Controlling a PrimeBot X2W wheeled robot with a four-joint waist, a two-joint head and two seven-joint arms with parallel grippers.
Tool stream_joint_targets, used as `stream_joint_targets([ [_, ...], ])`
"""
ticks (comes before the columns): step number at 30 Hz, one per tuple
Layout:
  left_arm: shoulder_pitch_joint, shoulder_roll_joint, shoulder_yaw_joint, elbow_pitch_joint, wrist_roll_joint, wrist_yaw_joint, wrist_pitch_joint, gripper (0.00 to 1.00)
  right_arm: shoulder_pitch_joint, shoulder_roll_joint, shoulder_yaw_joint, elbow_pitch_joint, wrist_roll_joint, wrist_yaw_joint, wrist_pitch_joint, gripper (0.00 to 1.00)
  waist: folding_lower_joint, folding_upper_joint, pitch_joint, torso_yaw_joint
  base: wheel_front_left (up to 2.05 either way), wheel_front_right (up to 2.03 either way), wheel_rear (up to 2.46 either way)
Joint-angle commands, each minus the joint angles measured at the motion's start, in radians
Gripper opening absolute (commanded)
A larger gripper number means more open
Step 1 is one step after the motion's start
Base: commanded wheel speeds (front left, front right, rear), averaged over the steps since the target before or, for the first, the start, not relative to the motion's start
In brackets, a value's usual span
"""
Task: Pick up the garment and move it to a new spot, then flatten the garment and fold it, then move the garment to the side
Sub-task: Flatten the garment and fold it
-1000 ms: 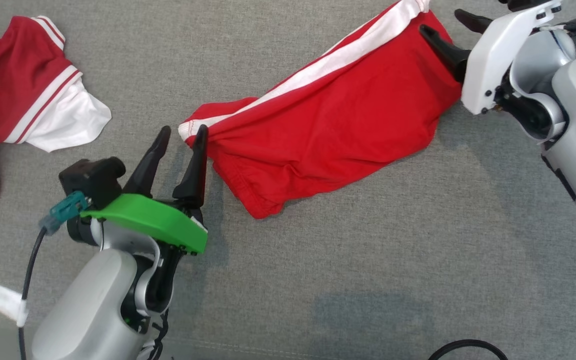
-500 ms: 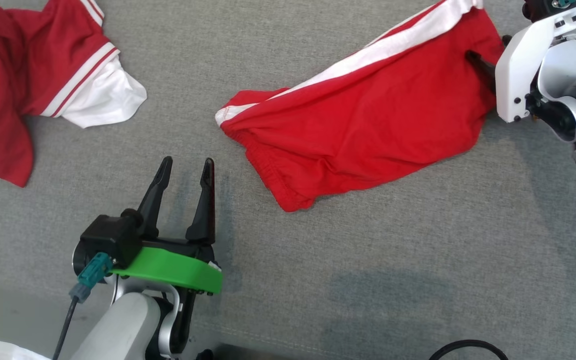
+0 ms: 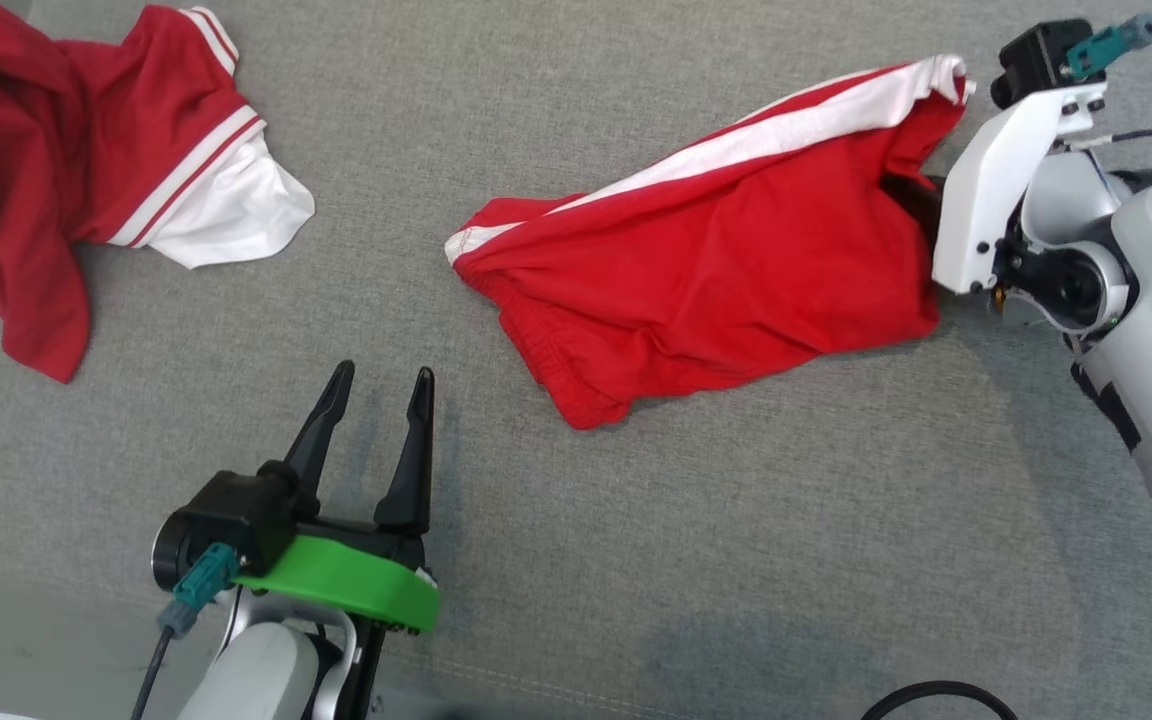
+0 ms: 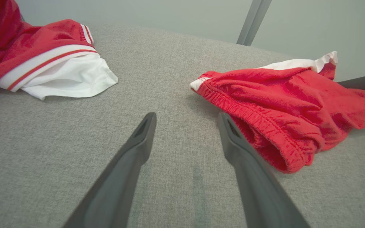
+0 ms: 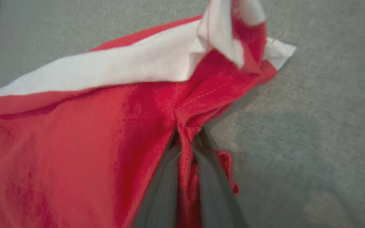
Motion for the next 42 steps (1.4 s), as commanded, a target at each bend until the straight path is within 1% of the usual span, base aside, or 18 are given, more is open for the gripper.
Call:
stream_joint_targets([
  [1, 0.026, 0.016, 0.006, 0.004, 0.015, -0.006, 0.000, 1.00, 0.059, 0.003, 0.007, 0.010, 0.015, 0.000, 0.015, 0.00, 0.0000, 0.0000, -0.072, -0.069, 0.00, 0.00, 0.00],
  [4, 0.065, 0.021, 0.021, 0.002, 0.045, -0.027, 0.000, 1.00, 0.101, -0.002, -0.034, -0.011, 0.077, -0.001, 0.011, 0.00, 0.0000, 0.0000, -0.120, -0.111, 0.00, 0.00, 0.00],
  [7, 0.113, 0.026, 0.041, -0.003, 0.075, -0.038, 0.000, 1.00, 0.165, -0.012, -0.078, -0.044, 0.134, 0.000, -0.009, 0.00, 0.0000, 0.0000, -0.169, -0.144, 0.00, 0.00, 0.00],
  [10, 0.161, 0.024, 0.056, -0.003, 0.092, -0.055, 0.000, 1.00, 0.240, -0.042, -0.125, -0.065, 0.174, 0.000, -0.020, 0.00, 0.0000, 0.0000, -0.201, -0.168, 0.00, 0.00, 0.00],
  [13, 0.199, 0.015, 0.074, -0.011, 0.106, -0.073, 0.000, 1.00, 0.316, -0.073, -0.178, -0.054, 0.194, 0.000, -0.024, 0.00, 0.0000, 0.0000, -0.219, -0.182, 0.00, 0.00, 0.00],
  [16, 0.227, 0.004, 0.095, -0.022, 0.122, -0.100, 0.000, 1.00, 0.372, -0.101, -0.245, -0.014, 0.190, 0.000, -0.049, 0.00, 0.0000, 0.0000, -0.221, -0.188, 0.00, 0.00, 0.00],
  [20, 0.252, -0.017, 0.124, -0.028, 0.147, -0.142, 0.000, 1.00, 0.414, -0.115, -0.350, 0.075, 0.163, 0.000, -0.113, 0.00, 0.0000, 0.0000, -0.215, -0.190, 0.00, 0.00, 0.00],
  [24, 0.264, -0.040, 0.147, -0.016, 0.170, -0.173, 0.000, 1.00, 0.419, -0.135, -0.444, 0.152, 0.131, 0.000, -0.176, 0.00, 0.0000, 0.0000, -0.222, -0.184, 0.00, 0.00, 0.00],
  [27, 0.277, -0.061, 0.161, 0.003, 0.186, -0.190, 0.000, 1.00, 0.404, -0.143, -0.496, 0.162, 0.120, 0.000, -0.192, 0.00, 0.0000, 0.0000, -0.236, -0.179, 0.00, 0.00, 0.00],
  [31, 0.291, -0.079, 0.171, 0.022, 0.201, -0.202, 0.000, 1.00, 0.403, -0.126, -0.508, 0.107, 0.116, 0.000, -0.163, 0.00, 0.0000, 0.0000, -0.264, -0.175, 0.00, 0.00, 0.00],
  [34, 0.307, -0.099, 0.190, 0.034, 0.211, -0.208, 0.000, 1.00, 0.436, -0.090, -0.477, -0.019, 0.122, 0.000, -0.108, 0.00, 0.0000, 0.0000, -0.293, -0.171, 0.00, 0.00, 0.00],
  [38, 0.321, -0.119, 0.201, 0.046, 0.224, -0.214, 0.000, 1.00, 0.464, -0.021, -0.424, -0.218, 0.111, 0.000, -0.056, 0.00, 0.0000, 0.0000, -0.310, -0.175, 0.00, 0.00, 0.00],
  [42, 0.311, -0.124, 0.204, 0.058, 0.236, -0.221, 0.000, 1.00, 0.489, 0.083, -0.354, -0.338, 0.073, 0.000, -0.003, 0.00, 0.0000, 0.0000, -0.306, -0.170, 0.00, 0.00, 0.00],
])
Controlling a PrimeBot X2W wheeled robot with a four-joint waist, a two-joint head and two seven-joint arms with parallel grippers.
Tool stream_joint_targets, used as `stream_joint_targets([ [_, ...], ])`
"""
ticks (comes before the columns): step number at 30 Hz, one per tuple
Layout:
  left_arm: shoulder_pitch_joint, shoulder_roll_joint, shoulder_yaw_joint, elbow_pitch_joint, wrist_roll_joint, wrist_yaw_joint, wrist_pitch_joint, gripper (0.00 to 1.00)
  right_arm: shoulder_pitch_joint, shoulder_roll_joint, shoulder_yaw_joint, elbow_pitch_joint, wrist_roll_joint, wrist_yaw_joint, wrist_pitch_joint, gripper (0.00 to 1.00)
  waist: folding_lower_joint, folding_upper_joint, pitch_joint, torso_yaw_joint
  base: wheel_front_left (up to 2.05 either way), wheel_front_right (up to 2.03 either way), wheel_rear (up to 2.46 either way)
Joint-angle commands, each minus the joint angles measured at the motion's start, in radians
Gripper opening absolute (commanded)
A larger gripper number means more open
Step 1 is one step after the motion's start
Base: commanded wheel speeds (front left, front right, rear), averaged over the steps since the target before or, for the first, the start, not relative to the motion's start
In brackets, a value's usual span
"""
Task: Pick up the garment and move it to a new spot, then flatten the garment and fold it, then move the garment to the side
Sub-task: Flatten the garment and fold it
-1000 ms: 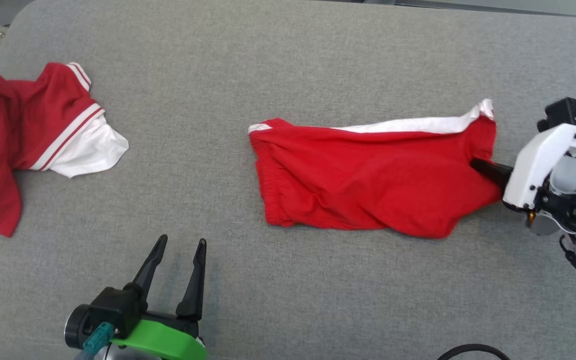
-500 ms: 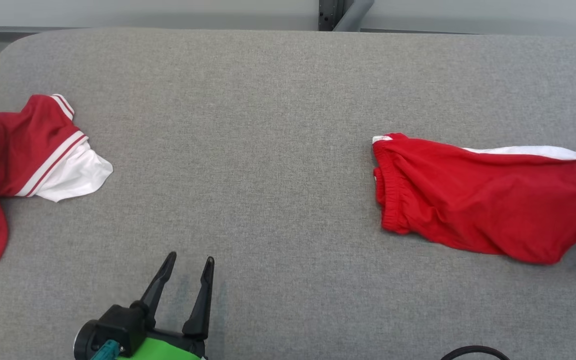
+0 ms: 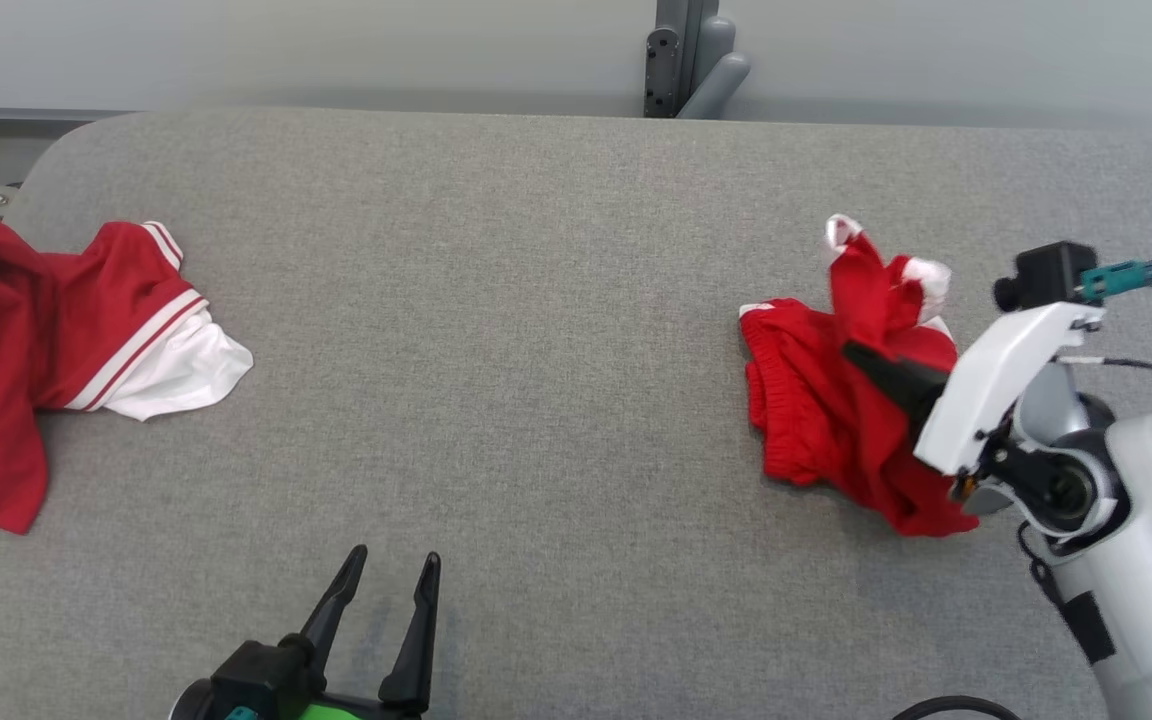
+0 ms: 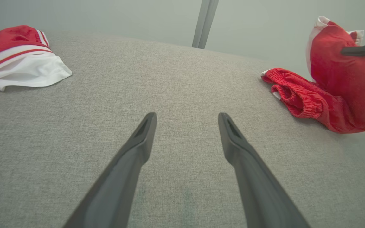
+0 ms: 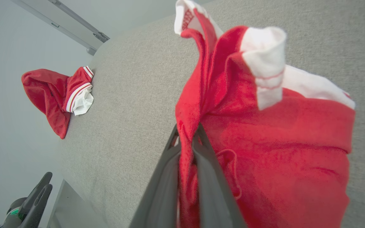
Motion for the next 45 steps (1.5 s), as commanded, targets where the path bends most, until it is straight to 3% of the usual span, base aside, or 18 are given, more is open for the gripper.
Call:
stream_joint_targets([
  [1, -0.005, 0.001, 0.004, 0.005, 0.005, -0.004, 0.000, 1.00, 0.029, 0.024, 0.020, -0.014, -0.026, 0.000, 0.011, 0.00, 0.0001, 0.0002, 0.009, 0.007, 0.00, 0.00, 0.00],
  [8, -0.039, -0.003, -0.001, 0.023, 0.009, -0.009, 0.000, 1.00, 0.018, 0.152, 0.024, 0.047, -0.185, 0.000, -0.042, 0.00, 0.0001, 0.0002, 0.043, 0.042, 0.00, 0.00, 0.00],
  [15, -0.051, -0.004, -0.003, 0.036, -0.005, -0.011, 0.000, 1.00, -0.030, 0.216, 0.008, 0.134, -0.318, 0.000, -0.124, 0.00, 0.0001, 0.0002, 0.056, 0.058, 0.00, 0.00, 0.00],
  [16, -0.050, -0.005, -0.005, 0.037, -0.007, -0.011, 0.000, 1.00, -0.034, 0.219, 0.016, 0.138, -0.328, 0.000, -0.130, 0.18, 0.0001, 0.0002, 0.056, 0.058, 0.00, 0.00, 0.00],
  [17, -0.050, -0.005, -0.006, 0.038, -0.009, -0.011, 0.000, 1.00, -0.036, 0.222, 0.029, 0.137, -0.336, 0.000, -0.135, 0.45, 0.0001, 0.0002, 0.055, 0.058, 0.00, 0.00, 0.00],
  [18, -0.050, -0.007, -0.007, 0.040, -0.012, -0.011, 0.000, 1.00, -0.035, 0.223, 0.037, 0.137, -0.338, 0.000, -0.139, 0.95, 0.0001, 0.0002, 0.053, 0.057, 0.00, 0.00, 0.00],
  [20, -0.047, -0.008, -0.006, 0.042, -0.016, -0.011, 0.000, 1.00, -0.031, 0.223, 0.054, 0.130, -0.343, 0.000, -0.147, 1.00, 0.0001, 0.0002, 0.047, 0.052, 0.00, 0.00, 0.00],
  [25, -0.024, -0.005, 0.001, 0.048, -0.020, -0.010, 0.000, 1.00, 0.025, 0.162, 0.135, 0.017, -0.346, 0.000, -0.198, 1.00, 0.0001, 0.0002, 0.014, 0.029, 0.00, 0.00, 0.00],
  [31, 0.012, -0.006, 0.034, 0.035, -0.021, -0.010, 0.000, 1.00, 0.120, 0.078, 0.103, -0.125, -0.420, 0.000, -0.328, 1.00, 0.0001, 0.0002, -0.025, -0.004, 0.00, 0.00, 0.00],
  [38, 0.058, -0.015, 0.064, 0.009, 0.008, -0.010, 0.000, 1.00, 0.317, 0.041, -0.060, -0.195, -0.537, 0.000, -0.572, 1.00, 0.0001, 0.0002, -0.067, -0.031, 0.00, 0.00, 0.00],
  [45, 0.079, -0.031, 0.109, -0.017, 0.044, -0.010, 0.000, 1.00, 0.497, 0.071, -0.239, -0.048, -0.706, 0.000, -0.810, 1.00, 0.0001, 0.0002, -0.096, -0.021, 0.00, 0.00, 0.00],
])
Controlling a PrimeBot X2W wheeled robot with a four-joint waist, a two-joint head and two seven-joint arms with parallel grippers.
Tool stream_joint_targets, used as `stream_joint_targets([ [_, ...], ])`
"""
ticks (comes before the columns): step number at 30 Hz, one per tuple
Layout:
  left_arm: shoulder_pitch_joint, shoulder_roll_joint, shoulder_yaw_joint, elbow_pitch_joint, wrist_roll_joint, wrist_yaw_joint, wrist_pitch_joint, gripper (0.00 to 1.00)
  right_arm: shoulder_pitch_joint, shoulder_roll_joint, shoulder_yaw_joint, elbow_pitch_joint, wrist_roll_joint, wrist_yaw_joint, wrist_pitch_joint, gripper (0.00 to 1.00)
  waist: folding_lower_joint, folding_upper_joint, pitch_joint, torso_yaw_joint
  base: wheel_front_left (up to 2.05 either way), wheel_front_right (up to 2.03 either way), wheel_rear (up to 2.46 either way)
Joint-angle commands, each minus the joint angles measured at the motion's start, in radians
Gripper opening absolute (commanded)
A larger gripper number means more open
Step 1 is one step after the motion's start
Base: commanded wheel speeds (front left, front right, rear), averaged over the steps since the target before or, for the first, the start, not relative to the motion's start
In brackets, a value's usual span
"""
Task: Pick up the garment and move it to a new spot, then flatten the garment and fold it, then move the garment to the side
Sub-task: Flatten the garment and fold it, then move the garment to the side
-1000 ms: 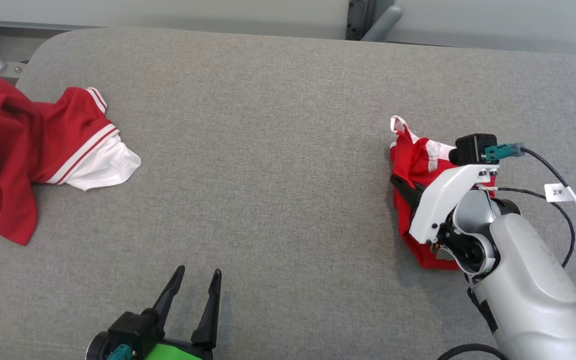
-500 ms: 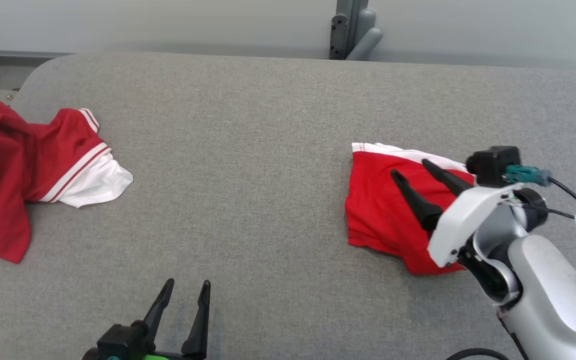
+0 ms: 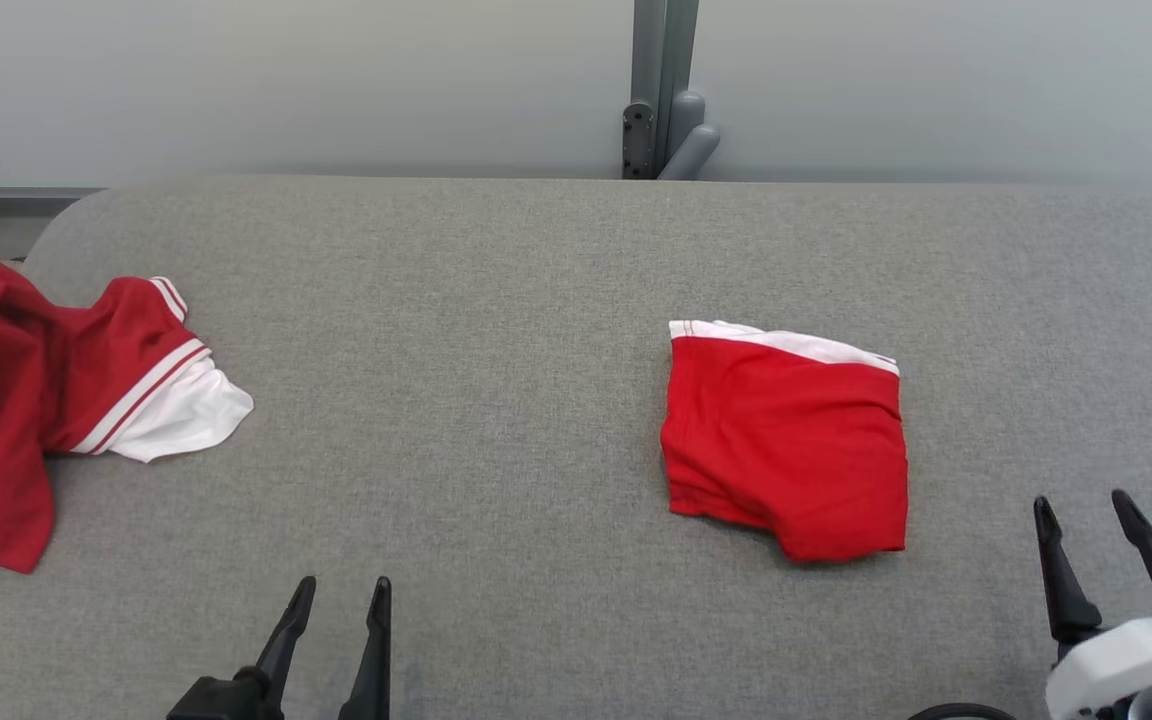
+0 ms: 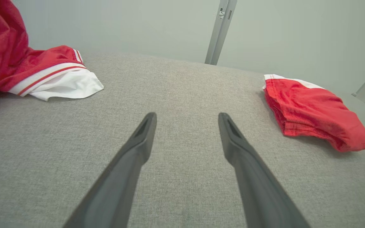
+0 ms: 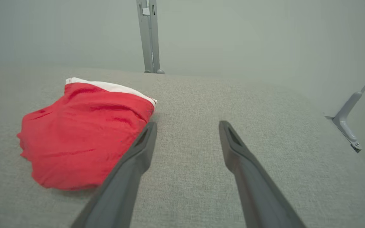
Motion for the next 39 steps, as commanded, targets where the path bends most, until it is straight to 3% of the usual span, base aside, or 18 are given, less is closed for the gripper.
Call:
stream_joint_targets([
  [1, 0.018, -0.002, 0.010, -0.008, 0.013, 0.000, 0.000, 1.00, 0.014, 0.007, -0.011, 0.011, -0.019, -0.001, -0.010, 1.00, 0.0000, 0.0001, -0.007, 0.004, 0.00, 0.00, 0.00],
  [6, 0.042, -0.017, 0.064, -0.019, 0.045, 0.000, 0.000, 1.00, 0.069, 0.079, -0.083, 0.010, -0.142, -0.001, -0.019, 1.00, 0.0000, 0.0001, -0.022, 0.007, 0.00, 0.00, 0.00],
  [12, 0.071, -0.022, 0.106, -0.009, 0.070, 0.000, 0.000, 1.00, 0.112, 0.159, -0.145, -0.046, -0.212, -0.001, -0.020, 1.00, 0.0000, 0.0001, -0.033, -0.003, 0.00, 0.00, 0.00],
  [22, 0.086, -0.027, 0.128, -0.014, 0.076, -0.001, 0.000, 1.00, 0.112, 0.199, -0.170, -0.066, -0.228, -0.001, -0.020, 1.00, 0.0000, 0.0001, -0.041, -0.013, 0.00, 0.00, 0.00],
  [26, 0.080, -0.029, 0.131, -0.018, 0.074, 0.000, 0.000, 1.00, 0.070, 0.207, -0.167, -0.054, -0.196, -0.001, -0.020, 1.00, 0.0000, 0.0001, -0.040, -0.014, 0.00, 0.00, 0.00],
  [31, 0.067, -0.030, 0.129, -0.031, 0.069, 0.000, 0.000, 1.00, -0.020, 0.198, -0.127, 0.046, -0.139, -0.001, -0.017, 1.00, 0.0000, 0.0001, -0.027, -0.015, 0.00, 0.00, 0.00],
  [39, 0.048, -0.030, 0.116, -0.049, 0.067, 0.000, 0.000, 1.00, -0.275, 0.127, 0.063, 0.204, 0.082, -0.001, 0.281, 1.00, 0.0000, 0.0001, 0.021, -0.010, 0.00, 0.00, 0.00],
])
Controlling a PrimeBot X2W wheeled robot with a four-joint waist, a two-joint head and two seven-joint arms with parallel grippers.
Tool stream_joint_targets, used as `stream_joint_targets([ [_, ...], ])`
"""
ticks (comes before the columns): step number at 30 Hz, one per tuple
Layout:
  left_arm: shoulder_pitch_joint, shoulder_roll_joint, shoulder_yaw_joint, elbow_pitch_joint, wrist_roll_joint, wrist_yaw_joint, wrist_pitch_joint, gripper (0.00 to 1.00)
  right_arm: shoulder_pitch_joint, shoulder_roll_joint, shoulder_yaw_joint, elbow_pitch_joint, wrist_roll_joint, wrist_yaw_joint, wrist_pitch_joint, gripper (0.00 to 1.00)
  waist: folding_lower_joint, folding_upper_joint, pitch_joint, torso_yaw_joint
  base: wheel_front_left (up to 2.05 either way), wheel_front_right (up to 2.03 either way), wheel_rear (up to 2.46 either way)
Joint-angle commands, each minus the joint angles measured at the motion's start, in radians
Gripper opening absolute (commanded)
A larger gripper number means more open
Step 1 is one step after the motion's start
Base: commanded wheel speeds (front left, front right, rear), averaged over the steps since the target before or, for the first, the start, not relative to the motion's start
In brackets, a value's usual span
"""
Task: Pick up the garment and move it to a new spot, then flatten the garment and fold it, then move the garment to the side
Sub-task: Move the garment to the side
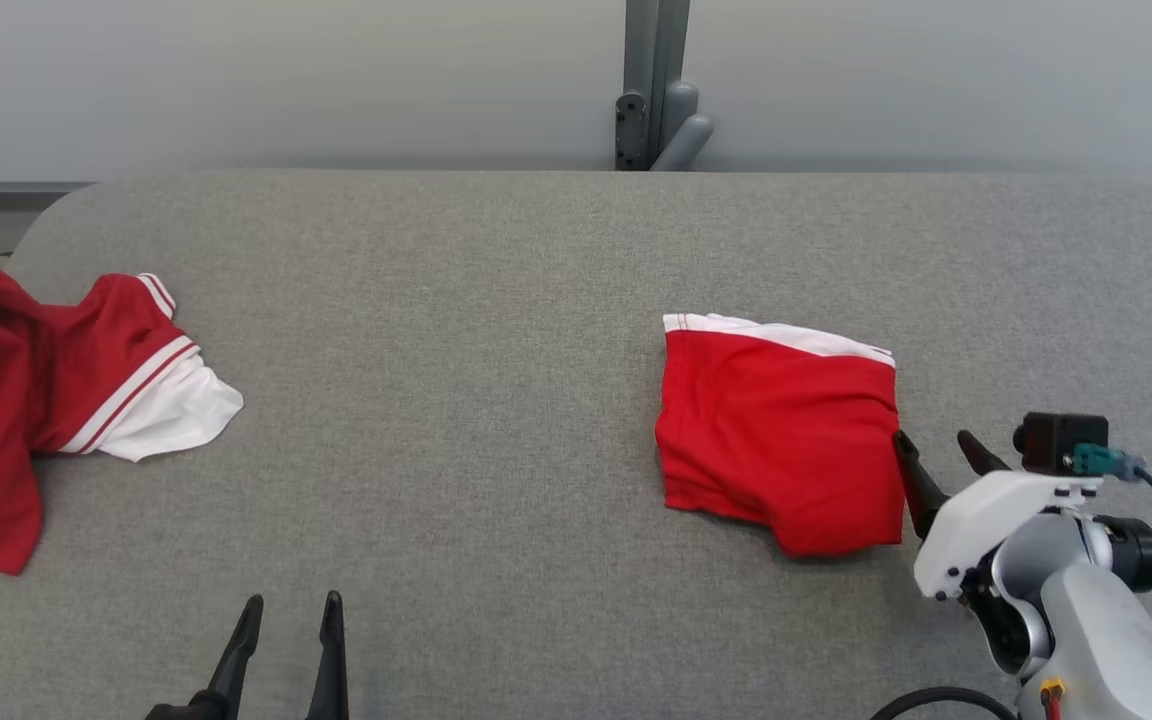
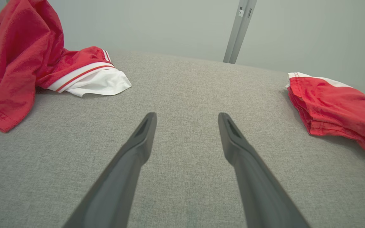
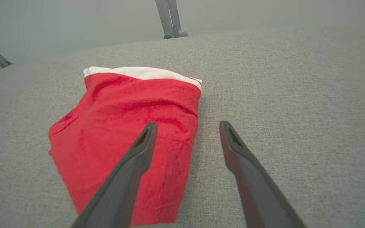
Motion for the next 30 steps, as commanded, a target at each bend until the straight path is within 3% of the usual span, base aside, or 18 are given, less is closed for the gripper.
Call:
stream_joint_targets([
  [1, -0.018, 0.000, -0.006, 0.001, -0.004, 0.000, 0.000, 1.00, -0.027, -0.009, 0.015, 0.022, 0.030, -0.001, 0.045, 1.00, 0.0000, 0.0000, 0.020, 0.004, 0.00, 0.00, 0.00],
  [6, -0.044, 0.000, -0.023, 0.009, -0.007, 0.000, 0.000, 1.00, -0.116, -0.031, 0.040, 0.106, 0.074, -0.001, 0.150, 1.00, 0.0000, 0.0000, 0.052, 0.025, 0.00, 0.00, 0.00],
  [12, -0.078, 0.000, -0.026, 0.007, -0.011, 0.000, 0.000, 1.00, -0.189, -0.001, 0.010, 0.225, 0.129, -0.001, 0.209, 1.00, 0.0000, 0.0000, 0.088, 0.039, 0.00, 0.00, 0.00],
  [13, -0.081, 0.000, -0.026, 0.005, -0.012, 0.000, 0.000, 1.00, -0.200, 0.009, 0.005, 0.244, 0.150, -0.001, 0.223, 0.91, 0.0000, 0.0000, 0.095, 0.036, 0.00, 0.00, 0.00],
  [14, -0.084, 0.000, -0.028, 0.004, -0.014, 0.000, 0.000, 1.00, -0.211, 0.017, 0.005, 0.261, 0.175, -0.001, 0.241, 0.35, 0.0000, 0.0000, 0.101, 0.031, 0.00, 0.00, 0.00],
  [15, -0.088, 0.000, -0.029, 0.002, -0.015, 0.000, 0.000, 1.00, -0.225, 0.024, 0.011, 0.272, 0.197, -0.001, 0.254, 0.00, 0.0000, 0.0000, 0.109, 0.022, 0.00, 0.00, 0.00],
  [21, -0.125, 0.009, -0.016, -0.024, -0.021, 0.000, 0.000, 1.00, -0.310, 0.019, 0.079, 0.269, 0.278, -0.001, 0.282, 0.00, 0.0000, 0.0000, 0.180, -0.085, 0.00, 0.00, 0.00],
  [26, -0.196, 0.048, -0.048, -0.046, -0.029, 0.000, 0.000, 1.00, -0.395, -0.059, 0.101, 0.278, 0.248, -0.001, 0.275, 0.00, 0.0000, 0.0000, 0.270, -0.182, 0.00, 0.00, 0.00],
  [30, -0.275, 0.080, -0.099, -0.052, -0.046, 0.000, 0.000, 1.00, -0.486, -0.132, 0.060, 0.314, 0.197, -0.001, 0.257, 0.00, 0.0000, 0.0000, 0.350, -0.206, 0.00, 0.00, 0.00],
])
